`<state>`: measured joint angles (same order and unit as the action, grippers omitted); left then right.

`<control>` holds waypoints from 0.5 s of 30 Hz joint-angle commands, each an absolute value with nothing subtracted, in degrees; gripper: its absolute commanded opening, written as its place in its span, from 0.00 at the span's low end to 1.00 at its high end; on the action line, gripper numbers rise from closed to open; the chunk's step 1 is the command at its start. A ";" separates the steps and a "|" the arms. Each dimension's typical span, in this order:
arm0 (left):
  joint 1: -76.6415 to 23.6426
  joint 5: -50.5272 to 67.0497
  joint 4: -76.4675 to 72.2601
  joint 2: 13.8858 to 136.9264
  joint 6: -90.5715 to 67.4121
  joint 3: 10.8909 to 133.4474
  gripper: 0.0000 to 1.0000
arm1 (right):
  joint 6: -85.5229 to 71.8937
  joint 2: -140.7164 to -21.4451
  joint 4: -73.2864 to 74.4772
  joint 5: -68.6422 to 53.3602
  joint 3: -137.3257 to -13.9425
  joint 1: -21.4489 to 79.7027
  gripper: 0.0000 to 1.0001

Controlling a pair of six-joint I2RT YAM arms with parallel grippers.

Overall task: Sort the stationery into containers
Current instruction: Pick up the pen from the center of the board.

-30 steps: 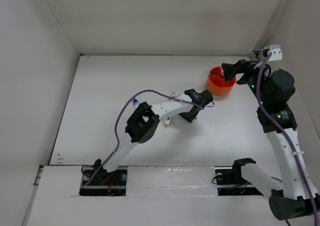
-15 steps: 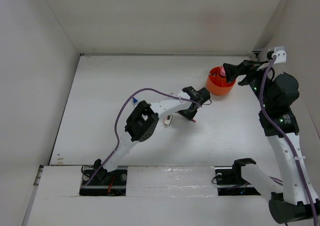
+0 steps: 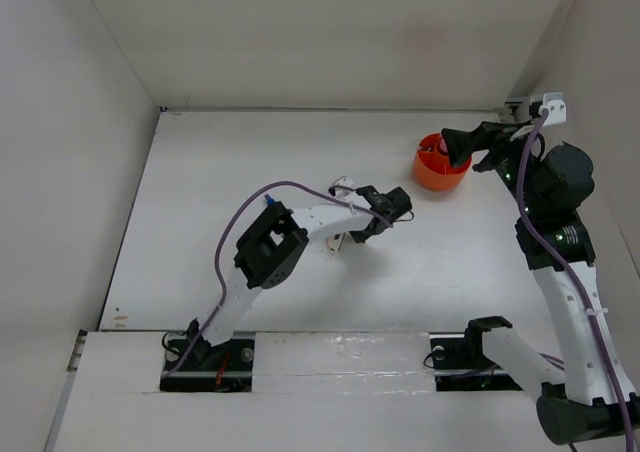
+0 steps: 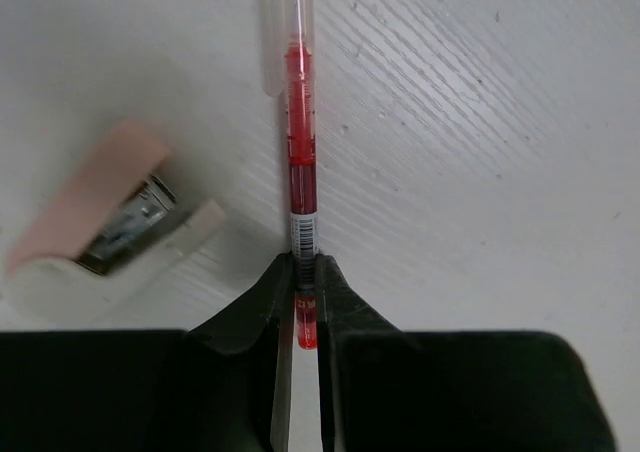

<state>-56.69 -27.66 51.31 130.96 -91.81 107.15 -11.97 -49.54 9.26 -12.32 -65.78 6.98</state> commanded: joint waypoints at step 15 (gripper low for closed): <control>-62.39 -42.36 16.27 108.56 -49.59 84.82 0.00 | -14.33 -56.51 4.31 -17.04 -68.12 5.10 1.00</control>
